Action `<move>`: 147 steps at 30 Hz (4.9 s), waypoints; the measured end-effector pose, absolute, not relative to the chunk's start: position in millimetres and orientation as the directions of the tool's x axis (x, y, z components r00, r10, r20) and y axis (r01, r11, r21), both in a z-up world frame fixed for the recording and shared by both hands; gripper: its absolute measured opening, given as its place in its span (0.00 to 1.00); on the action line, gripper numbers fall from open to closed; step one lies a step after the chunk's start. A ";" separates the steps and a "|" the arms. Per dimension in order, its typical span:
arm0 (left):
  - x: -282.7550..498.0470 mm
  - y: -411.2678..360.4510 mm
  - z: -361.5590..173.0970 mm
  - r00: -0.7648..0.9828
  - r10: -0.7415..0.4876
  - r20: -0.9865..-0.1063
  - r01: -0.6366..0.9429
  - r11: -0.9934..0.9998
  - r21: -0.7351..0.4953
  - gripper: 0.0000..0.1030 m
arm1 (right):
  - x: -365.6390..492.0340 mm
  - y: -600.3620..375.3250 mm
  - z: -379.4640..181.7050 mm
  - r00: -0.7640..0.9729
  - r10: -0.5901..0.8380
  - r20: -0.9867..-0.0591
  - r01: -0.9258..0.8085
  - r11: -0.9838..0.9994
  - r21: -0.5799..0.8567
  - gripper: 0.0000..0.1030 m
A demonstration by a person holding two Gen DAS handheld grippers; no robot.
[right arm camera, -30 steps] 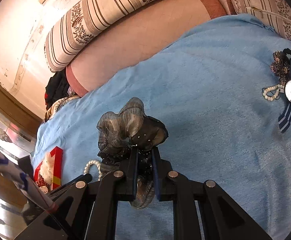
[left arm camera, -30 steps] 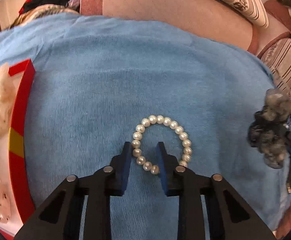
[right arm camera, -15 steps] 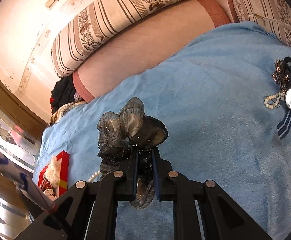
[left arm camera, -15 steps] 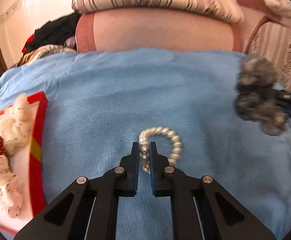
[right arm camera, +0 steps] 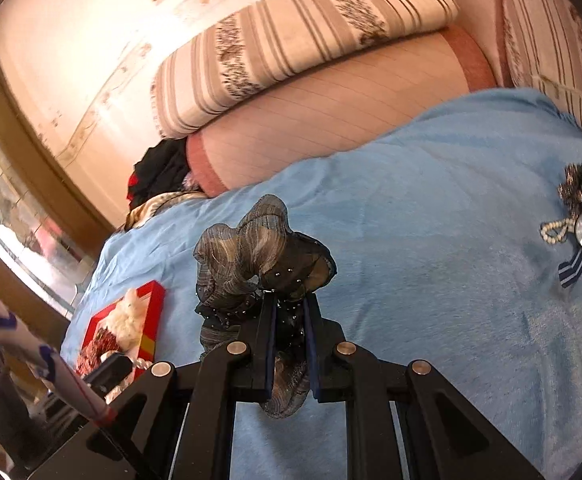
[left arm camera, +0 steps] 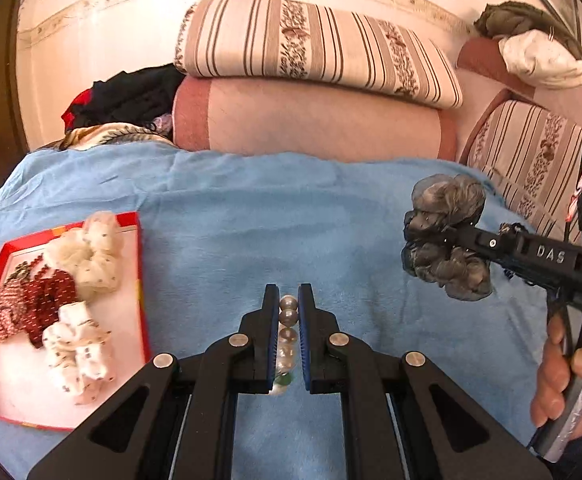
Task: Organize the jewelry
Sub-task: 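Carry the pearl bracelet and gray scrunchie over to the red tray, then lower both items into the tray and open both tools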
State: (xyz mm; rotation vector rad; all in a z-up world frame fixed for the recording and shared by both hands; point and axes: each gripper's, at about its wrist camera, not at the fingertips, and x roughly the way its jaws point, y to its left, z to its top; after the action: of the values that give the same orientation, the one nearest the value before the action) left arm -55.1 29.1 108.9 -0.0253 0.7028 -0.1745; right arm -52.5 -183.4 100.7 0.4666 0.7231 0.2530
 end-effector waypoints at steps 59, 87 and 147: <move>-198.2 149.3 181.1 0.892 -0.045 -0.449 0.011 0.997 -0.078 0.09 | -212.5 -31.6 180.0 0.757 0.367 -0.541 -0.237 0.925 0.297 0.13; -161.4 245.3 137.5 0.852 0.106 -0.513 -0.193 0.974 -0.120 0.09 | -147.8 65.3 160.0 0.657 0.408 -0.634 -0.358 0.909 0.213 0.13; -119.8 300.3 102.2 0.794 0.120 -0.597 -0.283 0.941 -0.187 0.49 | -87.1 122.2 128.4 0.587 0.431 -0.685 -0.379 0.894 0.238 0.44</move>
State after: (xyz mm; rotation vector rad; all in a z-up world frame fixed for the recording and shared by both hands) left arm -119.8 300.3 102.2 -0.2746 0.6186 0.2195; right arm -87.1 122.2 128.4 0.0685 0.8169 0.4720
